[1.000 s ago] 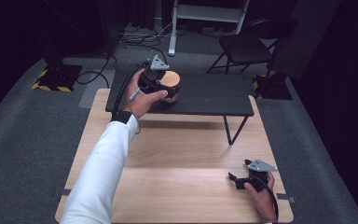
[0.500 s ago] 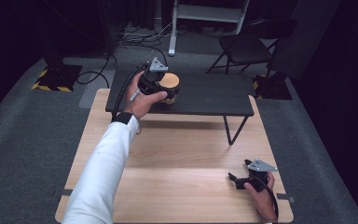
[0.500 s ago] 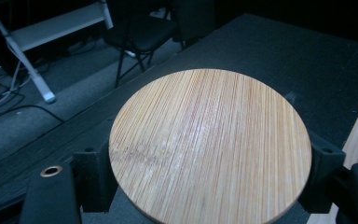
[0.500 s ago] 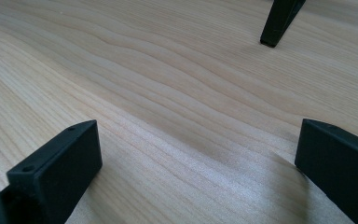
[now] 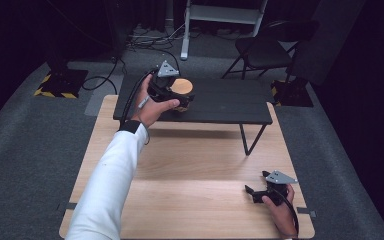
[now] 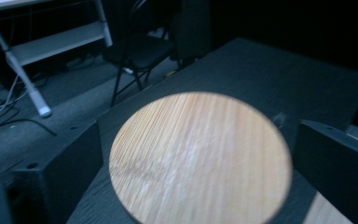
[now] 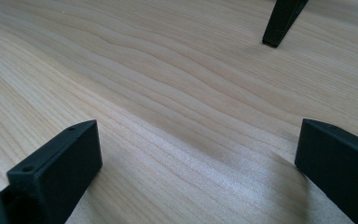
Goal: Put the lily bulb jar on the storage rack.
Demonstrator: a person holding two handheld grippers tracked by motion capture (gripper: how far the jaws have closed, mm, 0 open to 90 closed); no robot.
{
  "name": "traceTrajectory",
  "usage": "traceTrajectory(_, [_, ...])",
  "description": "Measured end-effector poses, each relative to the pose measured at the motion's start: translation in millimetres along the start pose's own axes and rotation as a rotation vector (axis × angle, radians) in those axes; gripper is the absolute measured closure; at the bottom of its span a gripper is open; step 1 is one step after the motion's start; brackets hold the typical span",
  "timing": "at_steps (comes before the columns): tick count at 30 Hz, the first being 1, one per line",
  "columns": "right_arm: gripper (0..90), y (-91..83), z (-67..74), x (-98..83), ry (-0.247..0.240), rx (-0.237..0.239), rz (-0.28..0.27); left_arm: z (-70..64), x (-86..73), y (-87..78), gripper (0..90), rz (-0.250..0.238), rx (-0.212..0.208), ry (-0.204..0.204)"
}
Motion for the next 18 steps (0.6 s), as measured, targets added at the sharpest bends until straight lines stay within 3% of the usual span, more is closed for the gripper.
traceTrajectory(4, [0.0,-0.2,-0.4,0.4,0.001,0.002,0.003,-0.3,2.1,-9.8,0.5,-0.045,0.020,-0.010])
traceTrajectory(7, [0.0,-0.2,0.0,0.2,-0.003,0.001,0.002,2.4,2.1,-19.4,0.4,-0.065,0.008,-0.031])
traceTrajectory(11, [0.0,-0.1,-1.1,0.3,0.001,0.007,0.002,-1.4,-0.3,-35.7,0.4,-0.093,0.003,-0.016])
traceTrajectory(13, [0.0,-0.2,-1.6,0.4,0.002,0.009,0.002,-7.8,-3.0,-46.4,0.4,-0.102,0.016,0.013])
traceTrajectory(18, [0.0,-0.1,-0.7,0.2,-0.001,0.006,0.002,-21.8,-29.1,-74.6,0.4,-0.147,0.015,0.025])
Point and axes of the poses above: each handheld gripper's, and its own axes: y roughly forward along the jaws, x roughly out of its top, z roughly to its left, the point moved 3 cm from there along y, roughly forward along the jaws, and after that the axes turned 15 degrees about x, right-handed, at the moved point
